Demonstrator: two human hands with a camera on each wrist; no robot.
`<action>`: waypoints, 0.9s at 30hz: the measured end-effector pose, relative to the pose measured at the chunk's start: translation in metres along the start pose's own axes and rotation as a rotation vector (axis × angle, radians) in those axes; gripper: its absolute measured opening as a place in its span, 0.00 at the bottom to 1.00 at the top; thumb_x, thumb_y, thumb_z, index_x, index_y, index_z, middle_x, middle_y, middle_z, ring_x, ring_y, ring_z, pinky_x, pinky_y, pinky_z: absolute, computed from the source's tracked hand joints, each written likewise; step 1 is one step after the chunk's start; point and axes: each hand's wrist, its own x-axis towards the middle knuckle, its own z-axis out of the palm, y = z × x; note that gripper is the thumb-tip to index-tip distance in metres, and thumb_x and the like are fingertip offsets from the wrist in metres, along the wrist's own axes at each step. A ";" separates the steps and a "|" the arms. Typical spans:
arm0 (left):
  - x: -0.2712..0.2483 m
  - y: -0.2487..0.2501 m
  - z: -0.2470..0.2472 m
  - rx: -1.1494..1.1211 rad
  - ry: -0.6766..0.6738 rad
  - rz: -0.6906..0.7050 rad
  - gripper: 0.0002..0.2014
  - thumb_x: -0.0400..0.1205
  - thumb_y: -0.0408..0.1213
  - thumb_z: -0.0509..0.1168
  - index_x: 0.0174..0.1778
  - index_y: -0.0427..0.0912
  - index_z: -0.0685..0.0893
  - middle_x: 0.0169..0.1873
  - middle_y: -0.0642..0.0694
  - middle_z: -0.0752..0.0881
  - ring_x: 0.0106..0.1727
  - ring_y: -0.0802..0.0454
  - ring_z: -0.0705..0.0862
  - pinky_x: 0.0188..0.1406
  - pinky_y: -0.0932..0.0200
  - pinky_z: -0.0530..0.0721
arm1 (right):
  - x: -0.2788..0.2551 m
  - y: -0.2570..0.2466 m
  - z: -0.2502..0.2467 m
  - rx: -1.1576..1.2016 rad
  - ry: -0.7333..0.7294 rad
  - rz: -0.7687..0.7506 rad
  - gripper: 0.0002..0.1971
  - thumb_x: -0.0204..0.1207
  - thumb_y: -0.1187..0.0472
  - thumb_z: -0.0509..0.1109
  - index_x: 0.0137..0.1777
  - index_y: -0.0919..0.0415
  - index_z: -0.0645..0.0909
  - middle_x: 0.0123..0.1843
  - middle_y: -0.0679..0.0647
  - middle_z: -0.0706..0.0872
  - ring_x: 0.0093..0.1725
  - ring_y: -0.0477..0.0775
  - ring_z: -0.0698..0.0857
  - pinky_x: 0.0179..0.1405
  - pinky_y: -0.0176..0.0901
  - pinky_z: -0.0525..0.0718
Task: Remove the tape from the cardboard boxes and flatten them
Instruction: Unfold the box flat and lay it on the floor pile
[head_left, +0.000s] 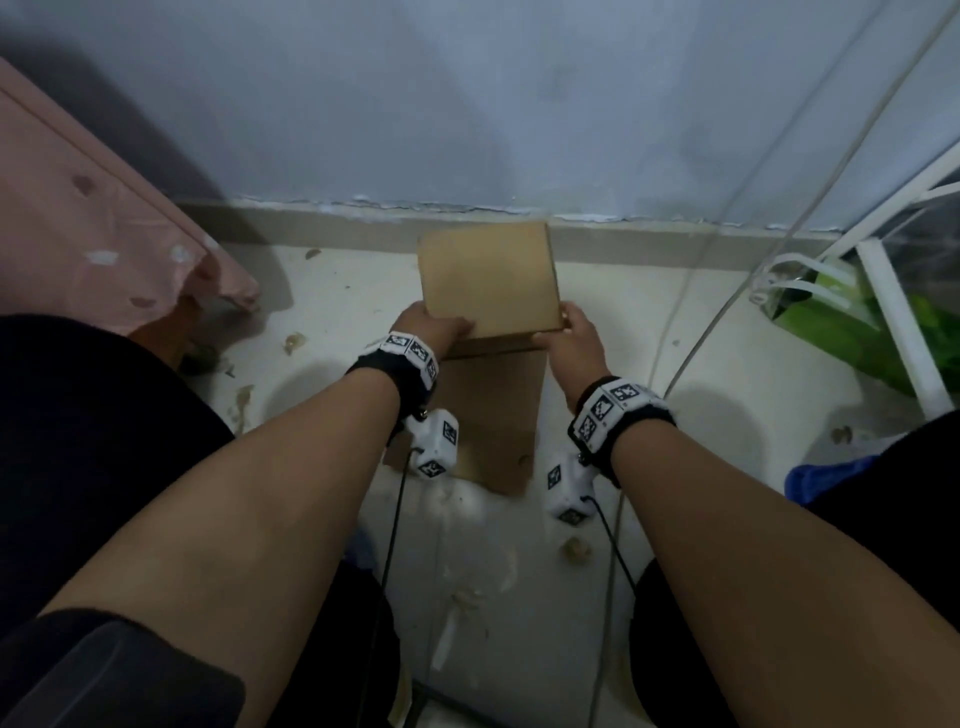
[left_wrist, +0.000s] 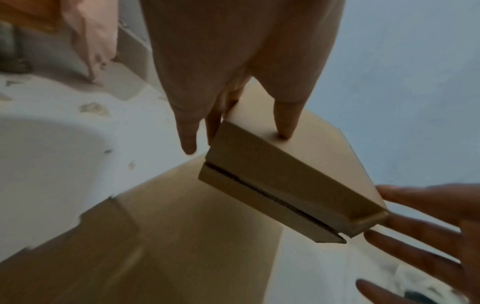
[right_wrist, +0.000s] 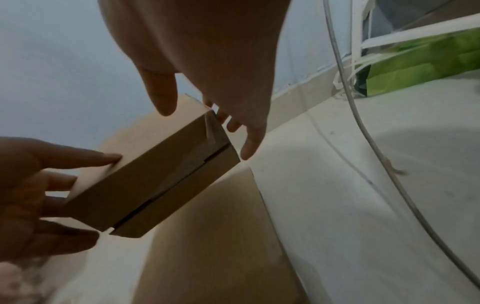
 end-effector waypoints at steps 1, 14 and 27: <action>-0.005 0.015 -0.006 -0.057 -0.005 0.052 0.28 0.76 0.42 0.79 0.71 0.41 0.81 0.58 0.47 0.87 0.58 0.46 0.87 0.55 0.57 0.84 | 0.002 -0.014 -0.008 0.012 0.032 -0.049 0.26 0.66 0.57 0.73 0.67 0.47 0.81 0.66 0.56 0.84 0.64 0.61 0.84 0.66 0.59 0.84; -0.094 0.159 -0.095 0.179 0.122 0.655 0.58 0.66 0.41 0.86 0.83 0.50 0.52 0.63 0.51 0.80 0.62 0.47 0.81 0.58 0.50 0.82 | -0.086 -0.180 -0.079 -0.229 0.238 -0.610 0.36 0.69 0.67 0.81 0.71 0.56 0.62 0.66 0.52 0.67 0.58 0.54 0.76 0.46 0.35 0.80; -0.146 0.159 -0.090 0.380 0.257 0.817 0.54 0.70 0.53 0.81 0.85 0.45 0.55 0.63 0.42 0.84 0.62 0.42 0.82 0.52 0.56 0.77 | -0.127 -0.180 -0.097 -0.219 0.434 -0.736 0.35 0.69 0.59 0.83 0.69 0.54 0.65 0.57 0.45 0.73 0.61 0.57 0.75 0.53 0.52 0.82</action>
